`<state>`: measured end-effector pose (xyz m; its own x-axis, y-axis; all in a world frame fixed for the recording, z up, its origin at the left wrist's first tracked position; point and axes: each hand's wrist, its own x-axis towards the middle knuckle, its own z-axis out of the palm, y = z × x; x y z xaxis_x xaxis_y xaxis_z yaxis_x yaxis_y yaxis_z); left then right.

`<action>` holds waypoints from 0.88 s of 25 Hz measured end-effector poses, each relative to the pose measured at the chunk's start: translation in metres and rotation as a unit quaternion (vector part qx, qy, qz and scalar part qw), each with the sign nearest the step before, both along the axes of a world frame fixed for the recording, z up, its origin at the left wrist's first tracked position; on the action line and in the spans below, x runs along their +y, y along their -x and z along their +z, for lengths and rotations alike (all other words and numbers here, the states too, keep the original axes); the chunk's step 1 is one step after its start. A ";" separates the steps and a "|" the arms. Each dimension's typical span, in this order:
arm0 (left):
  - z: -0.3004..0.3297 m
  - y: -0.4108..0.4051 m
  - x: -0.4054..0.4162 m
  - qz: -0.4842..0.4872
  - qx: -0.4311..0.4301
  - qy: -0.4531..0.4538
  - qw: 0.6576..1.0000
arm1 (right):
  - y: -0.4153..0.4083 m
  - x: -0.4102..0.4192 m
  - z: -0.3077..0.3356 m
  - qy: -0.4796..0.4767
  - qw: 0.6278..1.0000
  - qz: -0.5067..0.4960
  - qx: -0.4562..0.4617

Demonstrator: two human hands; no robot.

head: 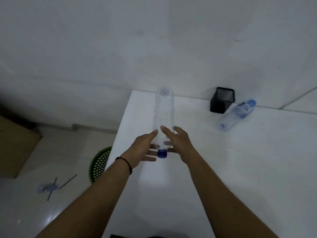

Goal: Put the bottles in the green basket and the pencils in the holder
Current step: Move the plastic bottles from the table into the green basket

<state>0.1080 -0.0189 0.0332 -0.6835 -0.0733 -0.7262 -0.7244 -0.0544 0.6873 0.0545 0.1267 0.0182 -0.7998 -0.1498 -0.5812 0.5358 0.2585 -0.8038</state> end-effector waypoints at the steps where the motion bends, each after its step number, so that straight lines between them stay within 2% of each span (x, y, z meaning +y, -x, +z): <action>1: 0.003 -0.006 -0.021 0.035 -0.009 -0.041 0.998 | -0.001 -0.020 0.003 0.013 0.999 0.033 -0.003; 4: 0.007 -0.027 -0.082 0.143 -0.021 -0.133 0.981 | -0.013 -0.082 0.010 0.026 0.991 0.129 -0.015; 6: 0.004 -0.042 -0.119 0.185 -0.023 -0.130 0.974 | -0.027 -0.120 0.016 0.002 0.983 0.181 0.002; 7: 0.000 -0.050 -0.136 0.208 -0.020 -0.127 0.970 | -0.035 -0.138 0.018 -0.041 0.977 0.203 0.043; 9: -0.007 -0.066 -0.171 0.270 -0.018 -0.157 0.950 | -0.058 -0.171 0.019 -0.154 0.942 0.238 0.178; 11: -0.012 -0.079 -0.198 0.329 -0.030 -0.211 0.920 | -0.087 -0.197 0.016 -0.211 0.892 0.264 0.300; 13: -0.020 -0.089 -0.222 0.349 -0.049 -0.245 0.903 | -0.111 -0.223 0.008 -0.226 0.848 0.312 0.363; 15: -0.032 -0.097 -0.243 0.339 -0.077 -0.243 0.906 | -0.122 -0.243 -0.003 -0.240 0.818 0.349 0.388; 17: -0.048 -0.106 -0.261 0.304 -0.105 -0.216 0.922 | -0.122 -0.259 -0.012 -0.241 0.818 0.356 0.382; 19: -0.065 -0.112 -0.279 0.248 -0.129 -0.142 0.949 | -0.116 -0.277 -0.026 -0.246 0.831 0.342 0.364; 21: -0.088 -0.117 -0.293 0.193 -0.128 0.015 0.973 | -0.107 -0.292 -0.044 -0.256 0.849 0.322 0.333; 22: -0.103 -0.119 -0.300 0.162 -0.113 0.113 0.974 | -0.101 -0.300 -0.056 -0.262 0.855 0.316 0.315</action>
